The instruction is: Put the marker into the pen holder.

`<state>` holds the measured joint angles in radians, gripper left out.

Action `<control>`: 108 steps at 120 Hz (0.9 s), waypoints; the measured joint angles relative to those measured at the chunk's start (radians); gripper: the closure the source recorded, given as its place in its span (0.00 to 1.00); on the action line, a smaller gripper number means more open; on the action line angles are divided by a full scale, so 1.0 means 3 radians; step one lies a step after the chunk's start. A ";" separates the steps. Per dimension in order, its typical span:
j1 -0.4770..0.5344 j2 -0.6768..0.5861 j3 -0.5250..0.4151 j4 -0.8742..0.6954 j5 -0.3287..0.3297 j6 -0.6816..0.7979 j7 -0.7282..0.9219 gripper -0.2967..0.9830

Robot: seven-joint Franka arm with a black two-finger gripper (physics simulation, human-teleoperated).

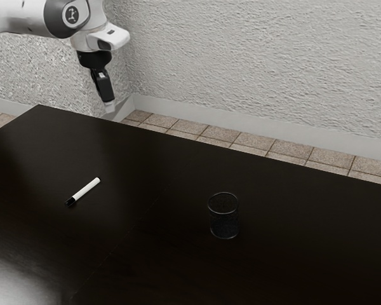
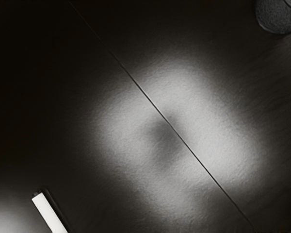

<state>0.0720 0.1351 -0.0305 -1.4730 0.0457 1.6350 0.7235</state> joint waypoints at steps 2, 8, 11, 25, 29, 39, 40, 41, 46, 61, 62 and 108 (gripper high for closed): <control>0.0000 0.0000 0.0000 0.0000 0.0000 0.0000 0.0007 0.23; -0.0001 0.0001 0.0000 0.0000 0.0001 0.0000 0.0025 0.23; -0.0004 0.0001 0.0000 0.0000 0.0003 0.0000 0.0034 0.23; -0.0012 0.0027 0.0015 -0.0017 0.0021 0.0015 0.0036 0.23; -0.0002 0.0045 0.0026 -0.0065 0.0028 0.0042 -0.0024 0.23; 0.0038 0.0145 0.0069 -0.0136 0.0034 0.0128 -0.0201 0.23; 0.0044 0.0155 0.0073 -0.0135 0.0034 0.0135 -0.0218 0.23; 0.0050 0.0163 0.0075 -0.0134 0.0034 0.0142 -0.0234 0.23; 0.0070 0.0179 0.0084 -0.0130 0.0027 0.0170 -0.0312 0.23; 0.0175 0.0146 0.0077 -0.0269 0.0027 0.0296 -0.0515 0.23; 0.0184 0.0129 0.0078 -0.0332 0.0026 0.0334 -0.0528 0.23; 0.0350 0.0582 0.0258 -0.0595 0.0019 0.1315 -0.1343 0.31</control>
<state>0.1769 0.3097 0.0467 -1.6516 0.0514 2.0296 0.3207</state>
